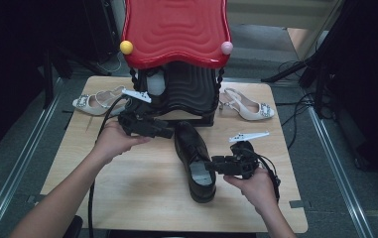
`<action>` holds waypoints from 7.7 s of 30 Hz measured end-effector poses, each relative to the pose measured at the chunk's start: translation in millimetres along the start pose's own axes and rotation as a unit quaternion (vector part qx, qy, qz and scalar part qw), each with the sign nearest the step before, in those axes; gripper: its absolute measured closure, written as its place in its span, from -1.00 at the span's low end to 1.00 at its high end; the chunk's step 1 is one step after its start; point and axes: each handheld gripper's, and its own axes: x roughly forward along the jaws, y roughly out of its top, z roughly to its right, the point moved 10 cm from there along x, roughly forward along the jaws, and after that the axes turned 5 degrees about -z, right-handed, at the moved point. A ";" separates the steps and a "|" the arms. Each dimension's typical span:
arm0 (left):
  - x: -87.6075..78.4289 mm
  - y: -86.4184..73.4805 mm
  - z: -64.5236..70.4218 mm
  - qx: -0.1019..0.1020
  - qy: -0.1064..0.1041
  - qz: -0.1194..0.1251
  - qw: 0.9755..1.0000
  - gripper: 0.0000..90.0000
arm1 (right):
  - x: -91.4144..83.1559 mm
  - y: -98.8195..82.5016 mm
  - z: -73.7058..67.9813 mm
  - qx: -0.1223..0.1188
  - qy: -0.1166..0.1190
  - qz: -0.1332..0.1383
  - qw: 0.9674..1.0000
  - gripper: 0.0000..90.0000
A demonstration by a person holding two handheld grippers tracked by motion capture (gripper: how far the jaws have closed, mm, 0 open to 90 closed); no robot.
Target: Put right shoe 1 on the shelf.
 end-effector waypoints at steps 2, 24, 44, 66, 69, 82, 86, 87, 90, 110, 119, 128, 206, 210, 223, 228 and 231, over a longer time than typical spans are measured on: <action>-3.5 7.5 0.8 0.007 0.003 0.002 1.000 0.02 | 4.4 -0.6 -1.8 -0.001 -0.003 -0.010 1.000 0.26; -54.1 93.8 3.7 0.065 0.041 0.021 0.997 0.78 | 50.5 -2.6 -23.4 -0.005 -0.021 -0.113 0.993 0.34; -78.8 173.8 -26.3 0.047 0.103 0.041 0.993 0.97 | 89.5 -6.4 -19.2 -0.012 -0.056 -0.155 0.986 0.43; -62.0 194.4 -45.1 0.028 0.124 0.040 0.991 0.97 | 62.1 0.3 -6.6 -0.024 -0.052 -0.121 0.991 0.88; -61.9 194.3 -45.2 0.029 0.124 0.041 0.991 0.97 | 50.3 4.4 -3.0 -0.021 -0.052 -0.109 0.992 0.90; -61.8 194.7 -45.0 0.018 0.117 0.035 0.992 0.95 | 9.4 25.9 -1.7 0.005 0.007 -0.065 0.998 0.94; -61.7 195.0 -45.1 0.015 0.116 0.035 0.993 0.95 | -6.4 36.0 -13.5 -0.015 0.011 -0.059 0.998 0.94; -61.7 195.0 -45.1 0.016 0.119 0.033 0.992 0.95 | -10.4 39.1 -17.1 -0.023 0.008 -0.057 0.998 0.94; -61.5 195.1 -44.4 0.019 0.127 0.026 0.991 0.96 | -24.7 57.6 -28.5 -0.038 0.007 -0.041 0.998 0.93; -56.8 196.6 -41.3 0.026 0.124 0.022 0.992 1.00 | -18.4 164.9 -3.1 -0.052 -0.111 0.052 0.991 0.91; -56.9 196.8 -42.0 0.022 0.116 0.020 0.993 1.00 | 15.8 172.3 13.0 -0.067 -0.180 0.081 0.978 0.92; -57.6 196.2 -41.9 0.027 0.120 0.021 0.992 1.00 | 32.3 184.8 29.2 -0.044 -0.202 0.110 0.972 0.93; -57.8 195.0 -41.5 0.038 0.125 0.025 0.991 1.00 | 25.5 144.2 32.7 -0.041 -0.062 0.119 0.990 1.00; -57.9 195.1 -41.6 0.038 0.124 0.026 0.991 1.00 | 23.0 152.5 41.1 -0.037 -0.080 0.124 0.988 1.00; -58.8 194.4 -42.2 0.038 0.124 0.030 0.991 1.00 | 27.7 156.5 62.8 -0.011 -0.104 0.122 0.987 1.00; -58.3 195.2 -41.8 0.036 0.126 0.028 0.991 0.98 | 23.2 149.5 56.3 -0.010 -0.088 0.121 0.989 1.00; -59.3 196.1 -40.6 0.027 0.126 0.027 0.991 0.83 | 18.1 146.4 48.8 -0.024 -0.083 0.134 0.987 1.00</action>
